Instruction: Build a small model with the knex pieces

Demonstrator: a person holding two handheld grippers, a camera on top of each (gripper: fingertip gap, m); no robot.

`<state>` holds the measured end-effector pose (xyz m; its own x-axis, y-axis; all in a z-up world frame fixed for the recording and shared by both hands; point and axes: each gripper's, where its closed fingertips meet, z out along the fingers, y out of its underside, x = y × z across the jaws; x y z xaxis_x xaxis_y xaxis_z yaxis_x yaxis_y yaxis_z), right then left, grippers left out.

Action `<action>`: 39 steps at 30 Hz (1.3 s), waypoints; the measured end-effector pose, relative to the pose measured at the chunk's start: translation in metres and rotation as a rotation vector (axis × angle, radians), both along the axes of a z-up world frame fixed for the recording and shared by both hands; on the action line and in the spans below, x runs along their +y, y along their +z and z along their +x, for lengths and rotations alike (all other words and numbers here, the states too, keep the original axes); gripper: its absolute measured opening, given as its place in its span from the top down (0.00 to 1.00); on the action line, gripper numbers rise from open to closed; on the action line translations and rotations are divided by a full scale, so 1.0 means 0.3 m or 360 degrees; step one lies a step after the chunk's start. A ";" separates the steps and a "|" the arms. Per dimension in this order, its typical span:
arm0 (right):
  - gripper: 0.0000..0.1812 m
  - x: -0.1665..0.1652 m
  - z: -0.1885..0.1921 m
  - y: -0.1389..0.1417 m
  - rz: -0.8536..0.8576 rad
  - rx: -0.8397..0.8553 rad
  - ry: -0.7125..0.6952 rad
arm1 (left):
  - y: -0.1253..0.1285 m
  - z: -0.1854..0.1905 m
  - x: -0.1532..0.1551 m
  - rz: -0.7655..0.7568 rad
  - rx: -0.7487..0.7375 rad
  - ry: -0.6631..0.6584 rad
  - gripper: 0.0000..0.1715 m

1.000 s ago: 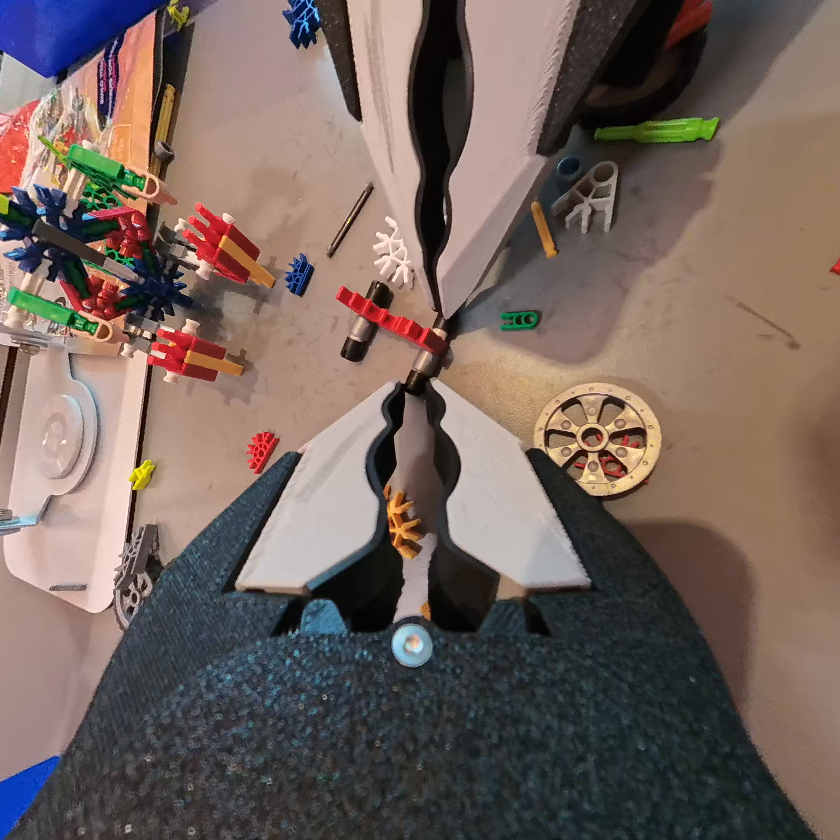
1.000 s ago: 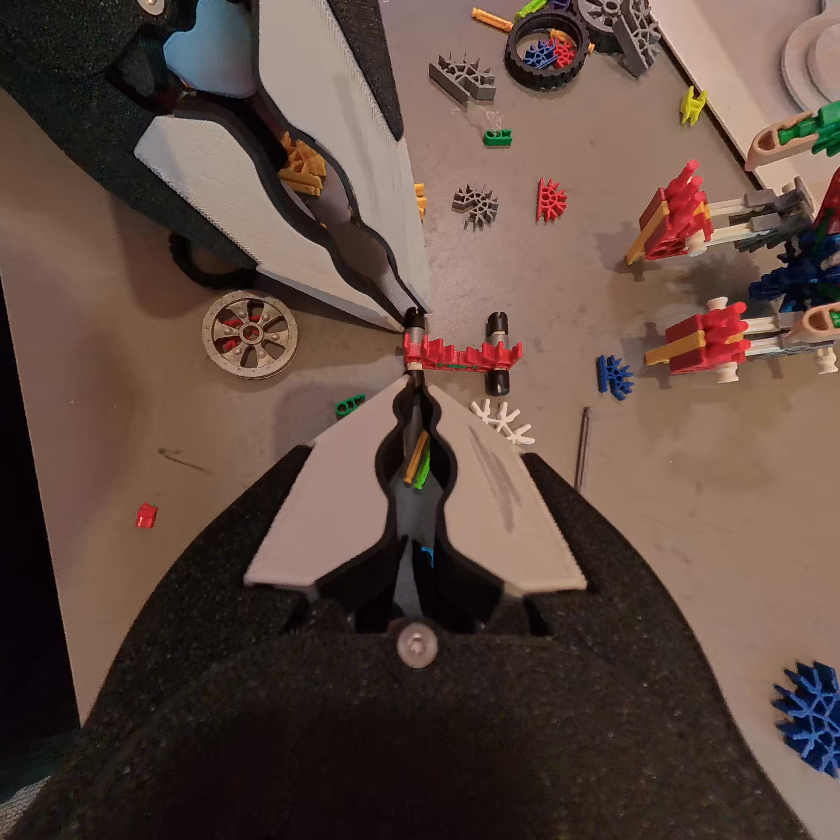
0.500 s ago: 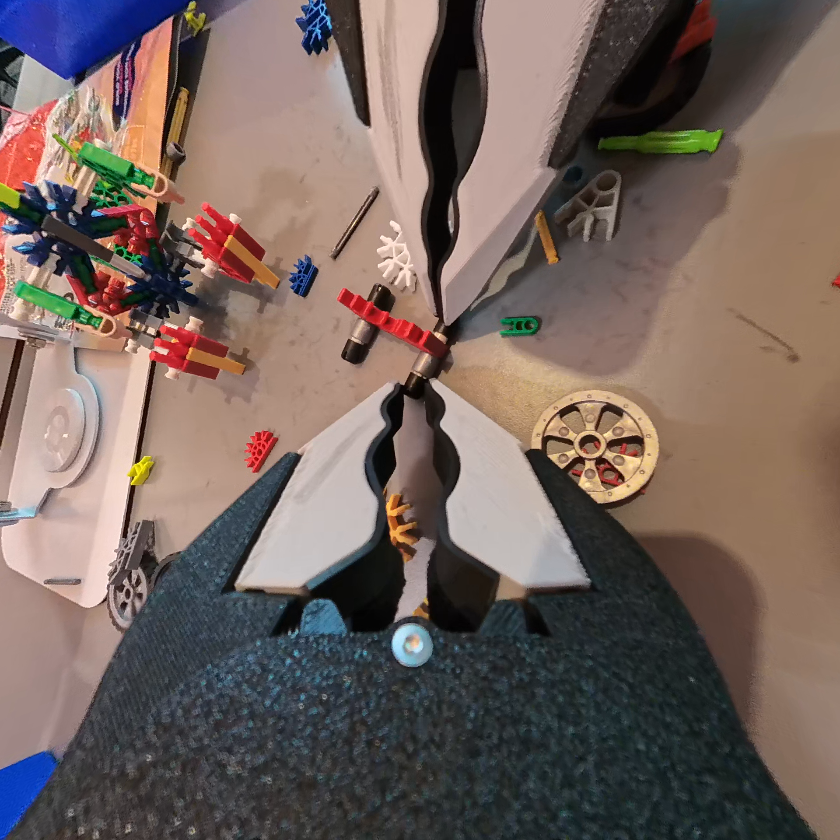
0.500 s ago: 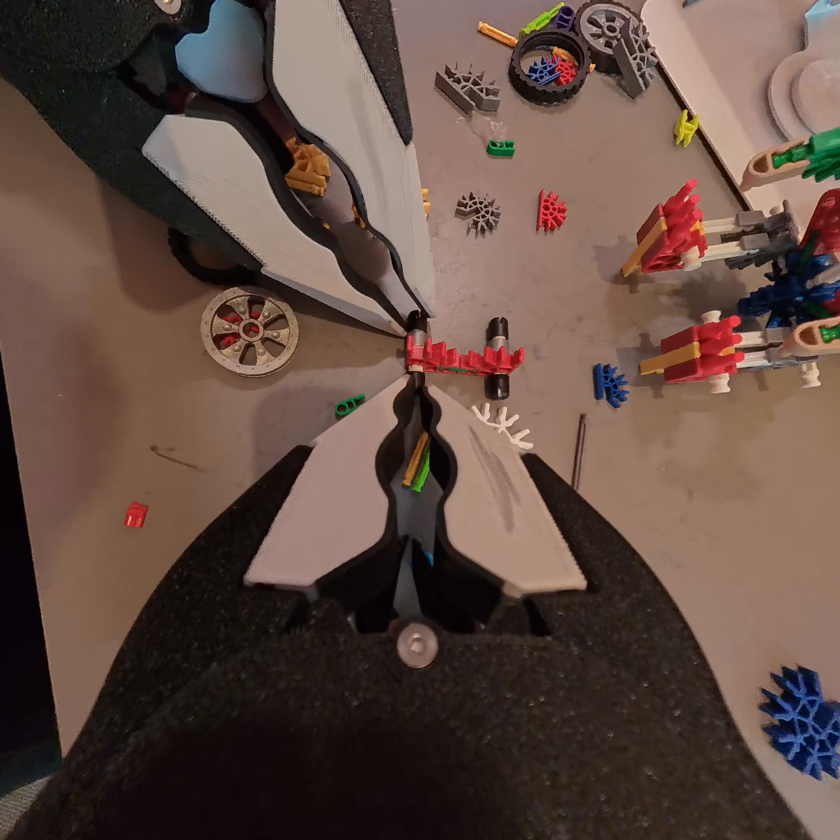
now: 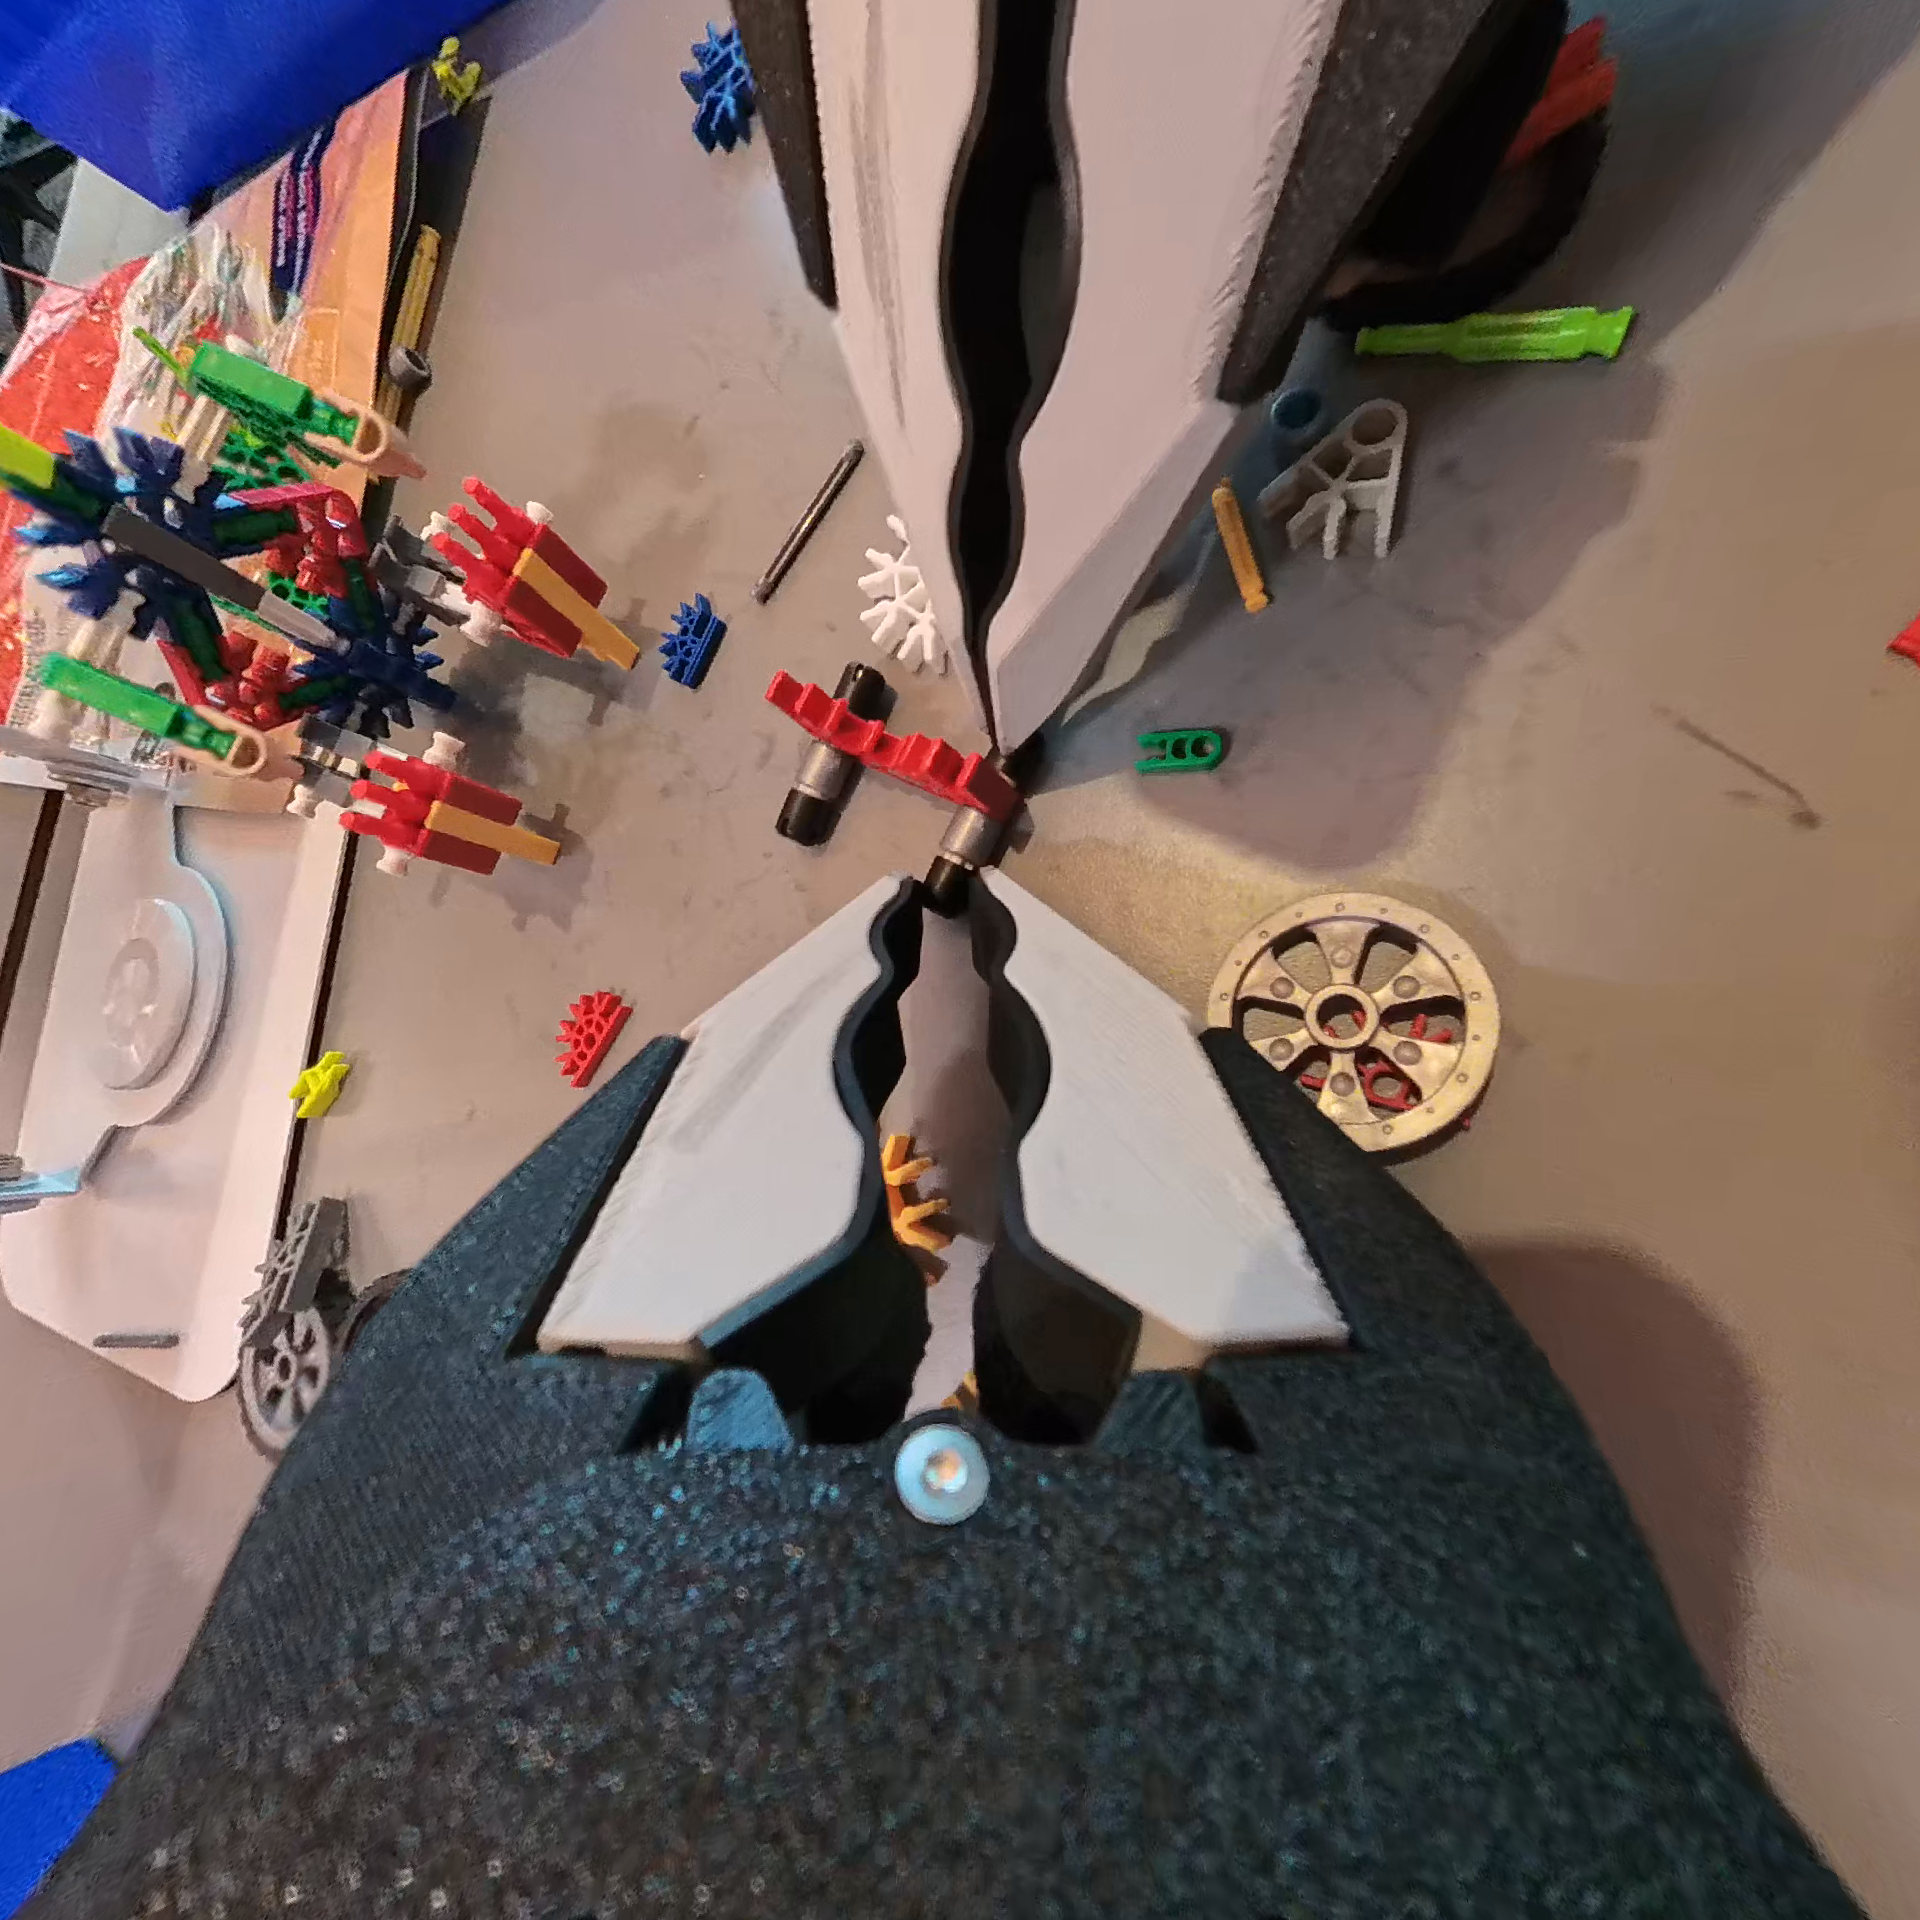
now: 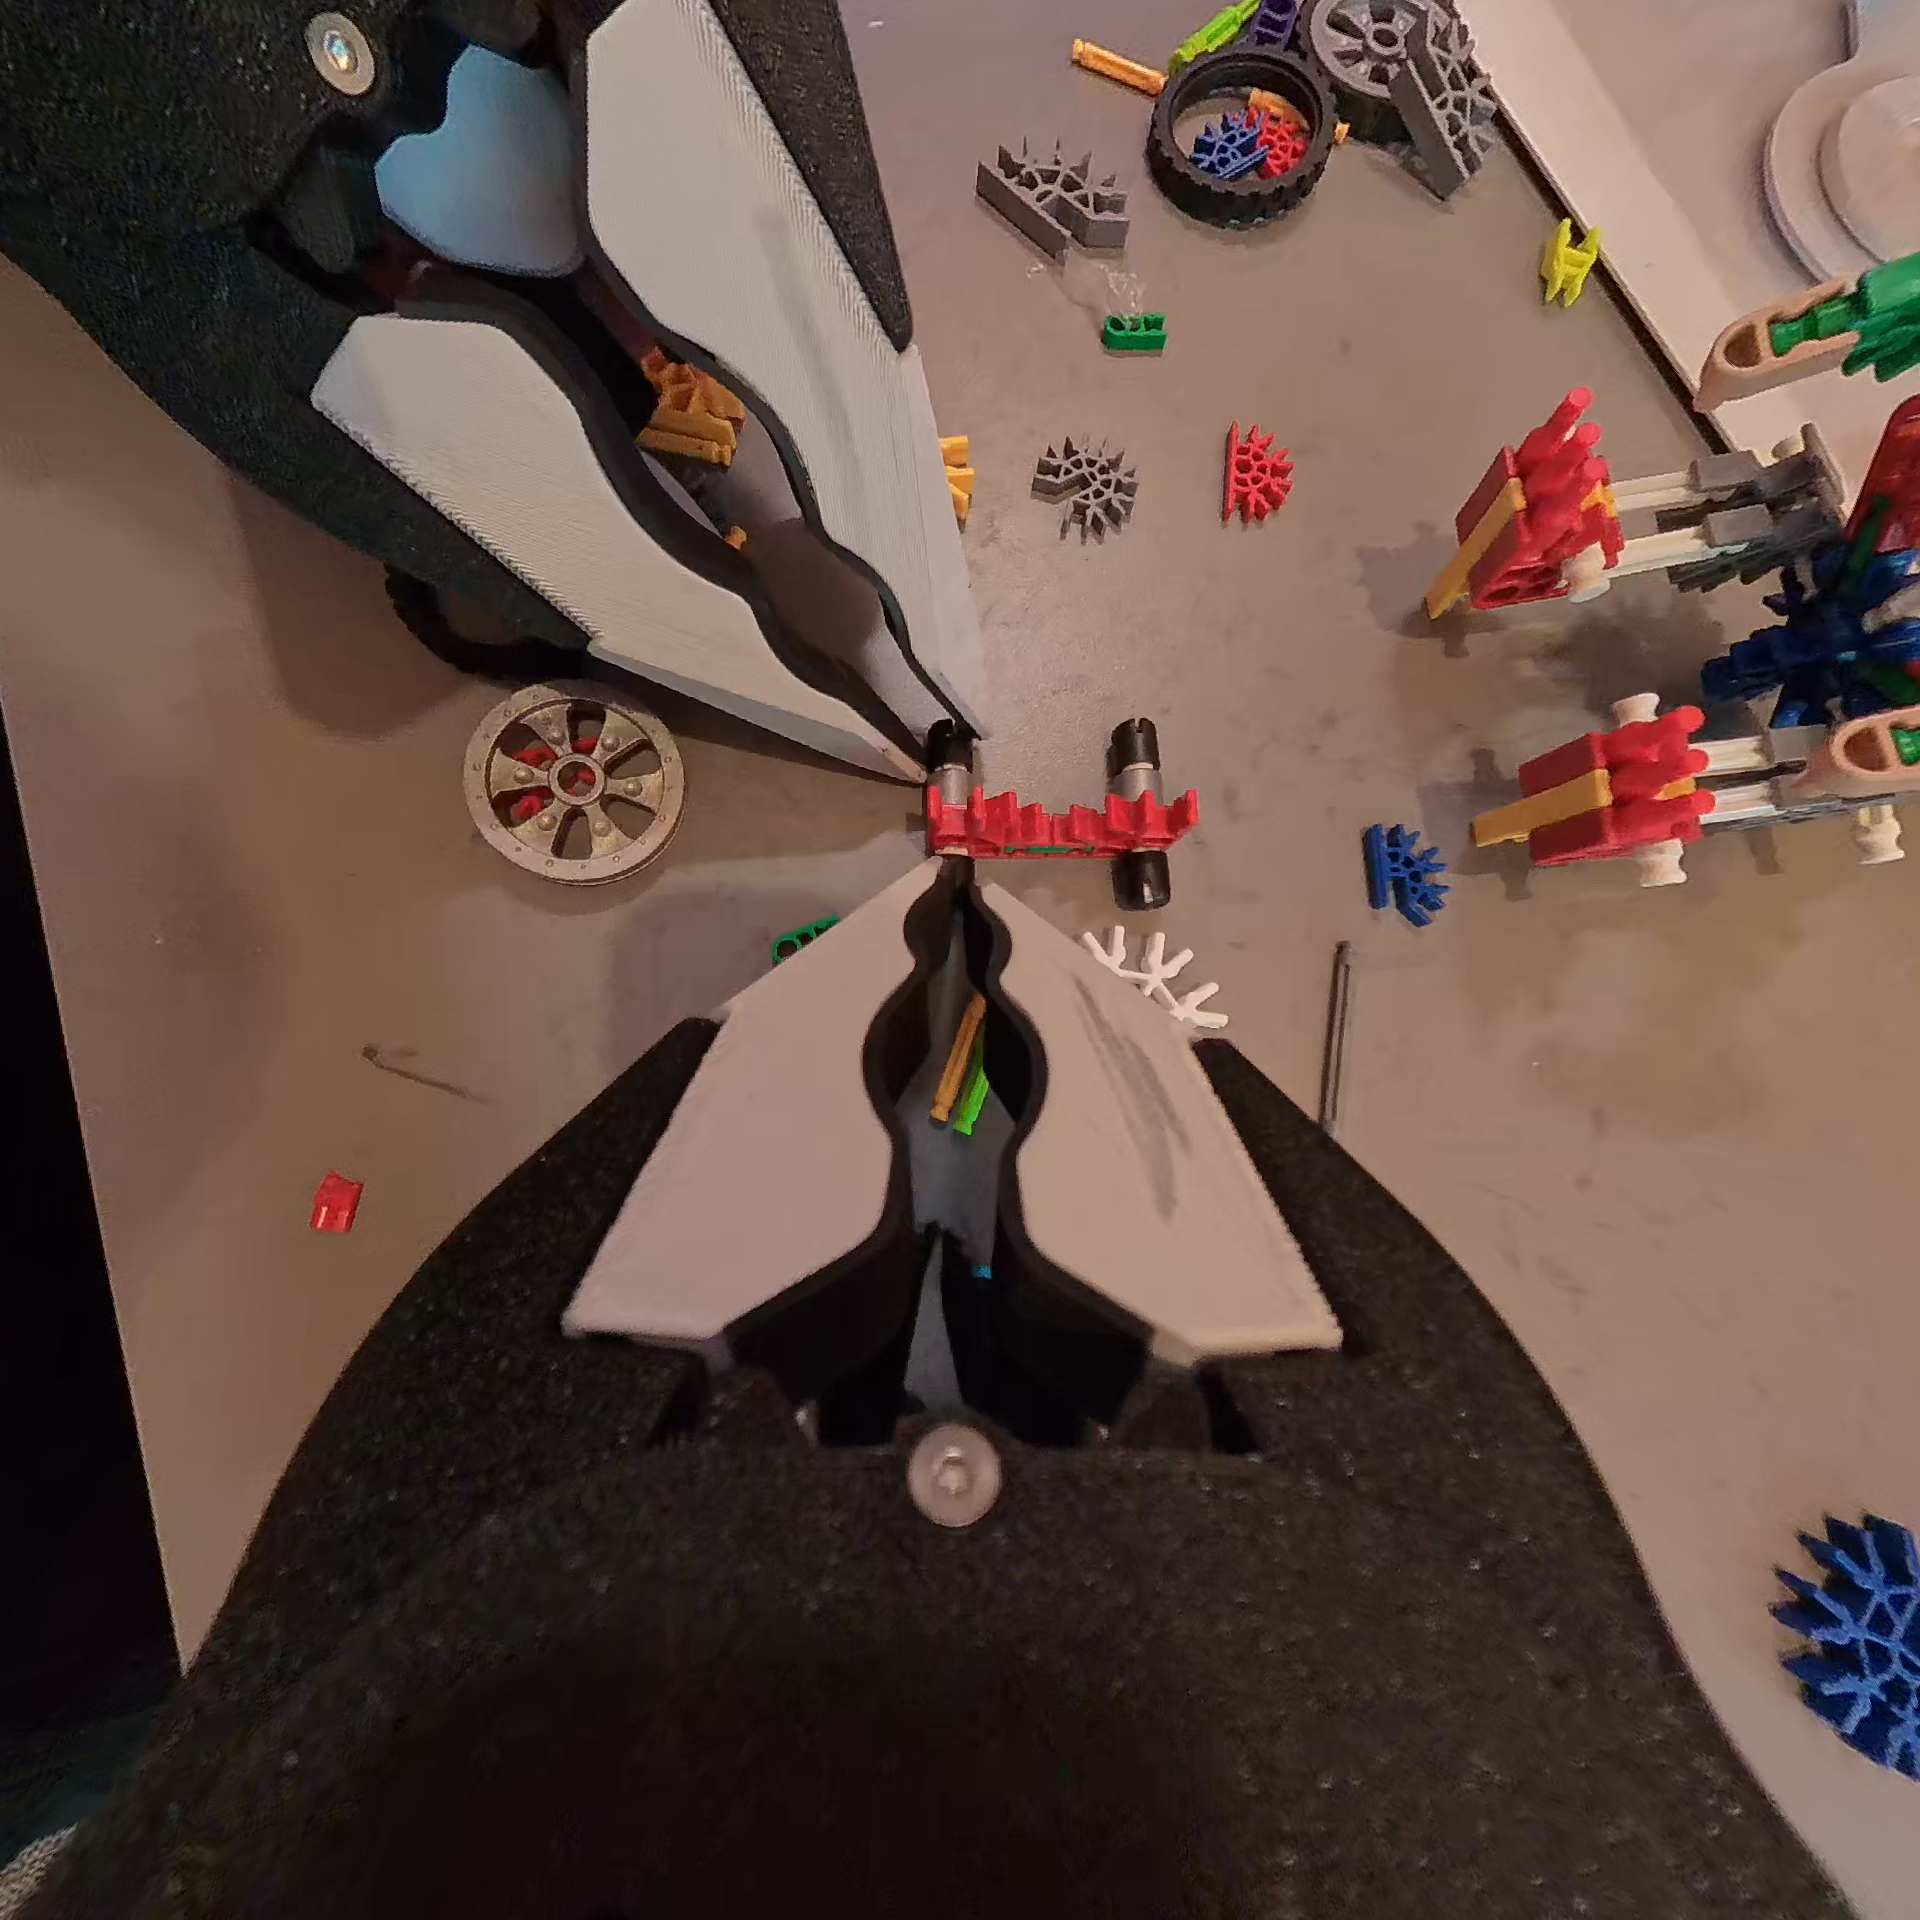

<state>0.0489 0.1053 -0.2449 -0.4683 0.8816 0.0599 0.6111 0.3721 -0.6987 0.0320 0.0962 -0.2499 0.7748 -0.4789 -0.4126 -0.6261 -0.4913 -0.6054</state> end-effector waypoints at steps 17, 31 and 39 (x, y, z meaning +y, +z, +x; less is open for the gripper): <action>1.00 0.014 0.022 -0.005 0.0004 -0.0011 0.0140 | -0.002 0.017 -0.022 -0.0098 -0.0141 -0.0223 0.96; 1.00 0.036 0.023 -0.016 0.0027 -0.0021 0.0158 | -0.002 0.015 -0.014 -0.0064 -0.0210 -0.0244 0.96; 0.99 0.036 0.023 -0.011 0.0029 -0.0013 0.0156 | -0.002 0.016 -0.013 -0.0049 -0.0224 -0.0246 0.96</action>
